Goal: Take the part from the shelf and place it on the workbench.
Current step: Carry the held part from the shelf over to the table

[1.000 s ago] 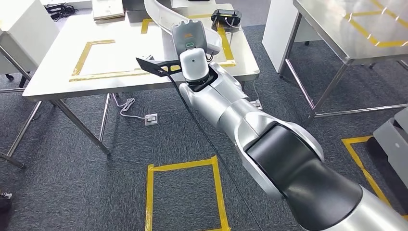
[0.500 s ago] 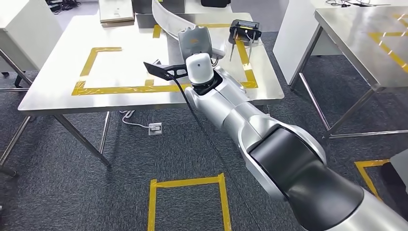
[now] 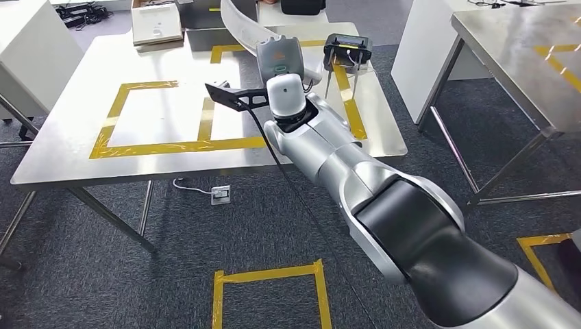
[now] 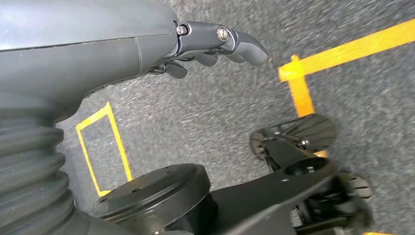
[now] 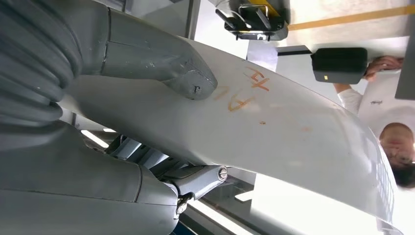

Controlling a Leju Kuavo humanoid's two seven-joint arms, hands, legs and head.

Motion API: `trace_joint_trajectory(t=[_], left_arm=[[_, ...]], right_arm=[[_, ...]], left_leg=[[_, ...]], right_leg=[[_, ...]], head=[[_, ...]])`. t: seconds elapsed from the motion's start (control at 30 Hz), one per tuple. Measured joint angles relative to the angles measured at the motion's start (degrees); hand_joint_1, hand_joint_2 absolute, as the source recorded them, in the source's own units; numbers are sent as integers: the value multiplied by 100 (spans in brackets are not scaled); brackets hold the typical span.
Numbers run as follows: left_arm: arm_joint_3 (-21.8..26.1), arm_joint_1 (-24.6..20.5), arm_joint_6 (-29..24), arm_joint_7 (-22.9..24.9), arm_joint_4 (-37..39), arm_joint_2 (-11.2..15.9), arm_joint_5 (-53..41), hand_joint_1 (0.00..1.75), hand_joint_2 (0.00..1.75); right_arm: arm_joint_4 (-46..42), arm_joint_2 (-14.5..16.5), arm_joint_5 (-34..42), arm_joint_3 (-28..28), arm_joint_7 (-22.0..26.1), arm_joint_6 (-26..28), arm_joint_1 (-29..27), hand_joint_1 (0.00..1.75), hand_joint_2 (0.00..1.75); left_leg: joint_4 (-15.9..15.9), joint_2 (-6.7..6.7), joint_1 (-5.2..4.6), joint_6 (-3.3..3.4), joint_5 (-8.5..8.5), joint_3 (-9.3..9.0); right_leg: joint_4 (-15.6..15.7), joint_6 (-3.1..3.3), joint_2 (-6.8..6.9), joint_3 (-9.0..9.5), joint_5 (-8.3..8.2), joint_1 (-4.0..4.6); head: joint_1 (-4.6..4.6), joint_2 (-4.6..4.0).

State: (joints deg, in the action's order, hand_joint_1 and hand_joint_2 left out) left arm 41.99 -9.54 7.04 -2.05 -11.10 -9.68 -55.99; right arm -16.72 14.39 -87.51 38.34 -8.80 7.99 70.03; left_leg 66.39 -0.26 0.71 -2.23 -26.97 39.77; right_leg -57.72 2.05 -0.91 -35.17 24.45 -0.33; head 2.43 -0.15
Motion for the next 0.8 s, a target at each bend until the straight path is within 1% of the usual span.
trace_joint_trajectory(t=[0.03, 0.07, 0.1, 0.13, 0.17, 0.2, 0.27, 0.3, 0.37, 0.47, 0.5, 0.57, 0.6, 0.63, 0.67, 0.7, 0.73, 0.77, 0.8], left_arm=[[0, -7, 0, -9, 1, 0, -2, 0, 175], [0, -17, 0, -22, 1, 0, -4, 0, 175], [0, -24, 0, -38, 1, -2, -9, 0, 175], [0, -25, 0, -55, 1, -5, -15, 0, 175], [0, -22, 0, -72, 1, -8, -25, 0, 175], [0, -14, 0, -85, 2, -12, -34, 0, 175], [0, -4, -1, -102, 2, -11, -40, 0, 175], [1, -1, -1, -107, 2, -10, -31, 0, 175], [10, 7, -1, -116, 2, -9, 2, 0, 175], [34, 27, -1, -116, 2, -8, 52, 0, 175], [46, 34, -1, -114, 2, -7, 60, 0, 175], [69, 48, -1, -117, 1, 2, 64, 0, 175], [77, 53, 0, -128, -1, 7, 63, 0, 175], [80, 57, 0, -141, -1, 11, 63, 0, 175], [81, 61, 0, -156, -2, 13, 62, 0, 175], [83, 65, 0, -169, -3, 15, 62, 0, 175], [84, 68, -1, -176, -4, 17, 62, 0, 175], [87, 70, -1, -180, -5, 19, 62, 0, 175], [90, 72, -2, -183, -6, 20, 63, 0, 175]], right_arm=[[0, -16, 59, -61, -21, 24, 22, 175, 175], [0, -51, 105, -136, -46, 37, 56, 175, 175], [-2, -104, 141, -237, -77, 41, 96, 175, 175], [-3, -172, 169, -341, -118, 34, 142, 175, 175], [-6, -250, 181, -450, -179, 8, 194, 175, 175], [-9, -320, 178, -545, -239, -21, 244, 175, 175], [-19, -472, 165, -704, -348, -50, 341, 175, 175], [-25, -538, 160, -772, -383, -34, 381, 175, 175], [-35, -656, 150, -901, -427, 21, 453, 175, 175], [-37, -781, 118, -1055, -439, 91, 539, 175, 175], [-37, -810, 109, -1094, -439, 104, 555, 175, 175], [-39, -843, 94, -1156, -439, 117, 572, 175, 175], [-42, -858, 84, -1184, -437, 123, 574, 175, 175], [-45, -868, 73, -1210, -431, 129, 579, 175, 175], [-49, -880, 62, -1235, -422, 139, 587, 175, 175], [-51, -894, 52, -1256, -413, 148, 602, 175, 175], [-52, -902, 43, -1271, -399, 156, 622, 175, 175], [-53, -908, 35, -1281, -387, 161, 637, 175, 175], [-52, -914, 27, -1286, -379, 159, 644, 175, 175]], left_leg=[[-336, 1, -11, 14, 198, -97], [-583, 3, -24, 51, 303, -177], [-718, -2, -33, 94, 338, -219], [-753, -11, -38, 131, 305, -237], [-767, -24, -32, 158, 325, -247], [-773, -40, -26, 163, 355, -244], [-777, -64, -28, 167, 359, -242], [-776, -72, -30, 180, 355, -242], [-774, -76, -39, 211, 341, -249], [-768, -73, -56, 254, 332, -252], [-759, -73, -66, 269, 327, -249], [-742, -71, -92, 316, 306, -242], [-755, -70, -97, 355, 277, -244], [-784, -71, -96, 402, 242, -273], [-820, -70, -89, 444, 213, -315], [-851, -68, -79, 486, 188, -366], [-861, -62, -75, 513, 181, -420], [-863, -49, -71, 525, 184, -453], [-858, -40, -67, 522, 187, -480]], right_leg=[[-31, -30, -1, 21, 45, 0], [-61, -65, 0, 20, 81, 4], [-82, -101, 6, 11, 109, 12], [-97, -125, 15, -1, 132, 24], [-103, -110, 28, -12, 137, 34], [-99, -74, 40, -10, 139, 42], [-74, 10, 57, 11, 124, 53], [-58, 19, 60, 26, 126, 53], [-26, 17, 64, 52, 123, 50], [-1, -11, 65, 66, 116, 41], [14, -48, 65, 71, 112, 35], [50, -196, 67, 87, 108, 7], [28, -278, 67, 95, 86, -4], [-13, -342, 67, 101, 66, -13], [-84, -368, 68, 84, 66, -21], [-220, -383, 68, 38, 104, -27], [-410, -393, 68, -57, 213, -36], [-702, -405, 68, -213, 372, -46], [-1062, -424, 65, -404, 544, -52]], head=[[-2, 0], [-7, 0], [-7, 0], [-7, 0], [-4, 0], [4, 0], [11, 0], [12, 0], [13, 0], [11, 0], [11, 0], [9, 0], [10, 0], [10, 0], [15, 0], [19, 0], [21, 0], [23, 0], [23, 0]])
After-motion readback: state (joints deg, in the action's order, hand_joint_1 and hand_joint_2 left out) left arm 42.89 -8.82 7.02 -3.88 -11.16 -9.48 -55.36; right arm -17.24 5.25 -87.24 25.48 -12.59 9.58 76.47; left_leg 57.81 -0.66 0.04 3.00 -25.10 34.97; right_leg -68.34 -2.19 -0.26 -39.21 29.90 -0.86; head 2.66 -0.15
